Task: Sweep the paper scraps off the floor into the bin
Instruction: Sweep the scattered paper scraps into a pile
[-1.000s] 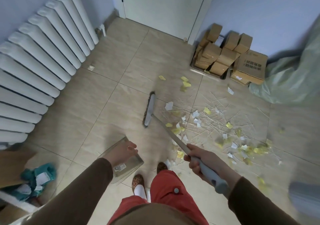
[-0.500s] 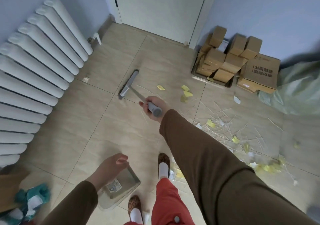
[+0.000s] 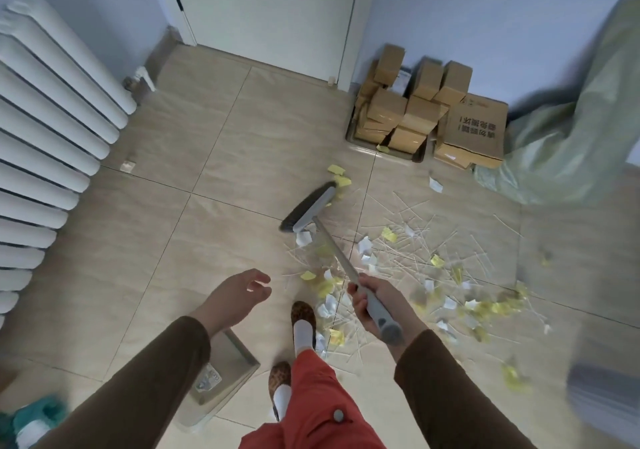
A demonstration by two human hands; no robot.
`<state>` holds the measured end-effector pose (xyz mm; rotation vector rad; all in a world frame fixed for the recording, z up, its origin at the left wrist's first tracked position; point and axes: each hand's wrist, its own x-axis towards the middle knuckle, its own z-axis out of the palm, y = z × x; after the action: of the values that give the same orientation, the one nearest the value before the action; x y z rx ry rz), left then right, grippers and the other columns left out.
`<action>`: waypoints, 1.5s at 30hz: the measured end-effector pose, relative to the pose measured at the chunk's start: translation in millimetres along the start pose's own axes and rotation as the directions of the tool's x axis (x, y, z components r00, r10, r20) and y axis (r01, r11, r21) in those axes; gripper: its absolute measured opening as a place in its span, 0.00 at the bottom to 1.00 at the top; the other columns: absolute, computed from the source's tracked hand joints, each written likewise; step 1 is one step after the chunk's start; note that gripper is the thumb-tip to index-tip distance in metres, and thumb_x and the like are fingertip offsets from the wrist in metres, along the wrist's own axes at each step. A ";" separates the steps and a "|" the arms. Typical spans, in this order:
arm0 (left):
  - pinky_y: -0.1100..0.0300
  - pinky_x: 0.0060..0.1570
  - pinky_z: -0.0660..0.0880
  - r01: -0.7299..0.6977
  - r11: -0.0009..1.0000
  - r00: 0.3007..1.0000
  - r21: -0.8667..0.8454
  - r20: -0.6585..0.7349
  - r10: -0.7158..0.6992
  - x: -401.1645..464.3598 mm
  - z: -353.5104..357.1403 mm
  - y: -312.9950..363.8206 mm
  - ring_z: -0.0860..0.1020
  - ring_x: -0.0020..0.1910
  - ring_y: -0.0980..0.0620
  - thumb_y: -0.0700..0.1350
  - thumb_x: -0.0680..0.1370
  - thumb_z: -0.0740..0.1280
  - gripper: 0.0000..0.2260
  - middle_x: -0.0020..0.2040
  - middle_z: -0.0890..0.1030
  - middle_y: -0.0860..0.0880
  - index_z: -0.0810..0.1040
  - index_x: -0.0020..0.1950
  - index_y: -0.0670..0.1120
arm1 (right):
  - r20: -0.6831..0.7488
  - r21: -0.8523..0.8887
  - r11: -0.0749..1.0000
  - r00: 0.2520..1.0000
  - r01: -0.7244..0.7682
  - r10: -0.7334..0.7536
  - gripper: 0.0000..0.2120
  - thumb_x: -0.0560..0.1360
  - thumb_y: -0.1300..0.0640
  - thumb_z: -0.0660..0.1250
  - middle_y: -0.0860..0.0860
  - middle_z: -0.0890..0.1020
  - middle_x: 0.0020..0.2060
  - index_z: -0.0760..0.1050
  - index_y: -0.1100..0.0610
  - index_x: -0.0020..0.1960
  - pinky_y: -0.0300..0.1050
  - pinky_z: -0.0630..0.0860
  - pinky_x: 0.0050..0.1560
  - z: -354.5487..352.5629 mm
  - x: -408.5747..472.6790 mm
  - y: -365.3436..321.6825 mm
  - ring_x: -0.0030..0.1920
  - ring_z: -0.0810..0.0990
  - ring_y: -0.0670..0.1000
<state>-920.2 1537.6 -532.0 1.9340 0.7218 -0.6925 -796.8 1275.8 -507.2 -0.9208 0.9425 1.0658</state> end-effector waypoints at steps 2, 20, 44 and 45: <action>0.57 0.53 0.75 -0.021 1.000 1.000 0.006 0.011 0.021 -8.6 11.4 2.2 0.80 0.53 0.53 0.51 0.79 0.68 0.10 0.52 0.82 0.53 0.79 0.59 0.53 | -0.016 0.037 0.999 1.000 0.010 -0.009 0.03 0.81 0.62 0.60 0.57 0.75 0.37 0.70 0.60 0.55 0.35 0.73 0.18 -19.6 -29.8 15.2 0.22 0.72 0.45; 0.55 0.45 0.76 -0.019 0.999 1.000 -0.048 0.021 0.020 -44.0 115.1 61.0 0.82 0.49 0.48 0.47 0.79 0.68 0.07 0.47 0.84 0.48 0.79 0.56 0.49 | 0.125 -0.919 0.294 0.902 0.262 -0.413 0.25 0.77 0.64 0.60 0.58 0.78 0.44 0.64 0.53 0.74 0.43 0.79 0.30 -101.0 -72.4 -73.0 0.34 0.78 0.53; 0.54 0.48 0.77 0.032 0.996 0.999 -0.086 -0.013 -0.033 -7.0 243.0 183.3 0.83 0.48 0.50 0.46 0.79 0.68 0.05 0.47 0.84 0.50 0.80 0.53 0.54 | 0.027 -0.997 -0.071 0.975 0.011 -0.221 0.27 0.78 0.62 0.54 0.54 0.77 0.47 0.65 0.46 0.76 0.40 0.72 0.25 -293.3 -60.0 -170.8 0.30 0.74 0.50; 0.54 0.49 0.77 0.018 0.997 1.000 -0.078 0.002 -0.018 -6.8 245.3 189.9 0.83 0.48 0.49 0.45 0.79 0.67 0.06 0.47 0.83 0.49 0.80 0.54 0.52 | 0.014 -0.999 -0.040 0.973 0.006 -0.229 0.26 0.79 0.61 0.55 0.53 0.77 0.43 0.65 0.46 0.75 0.40 0.71 0.25 -304.4 -75.6 -166.9 0.28 0.73 0.49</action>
<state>-829.3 1241.1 -520.9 1.8578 0.7559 -0.6668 -702.9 933.1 -509.7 -2.3462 -0.0950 1.5182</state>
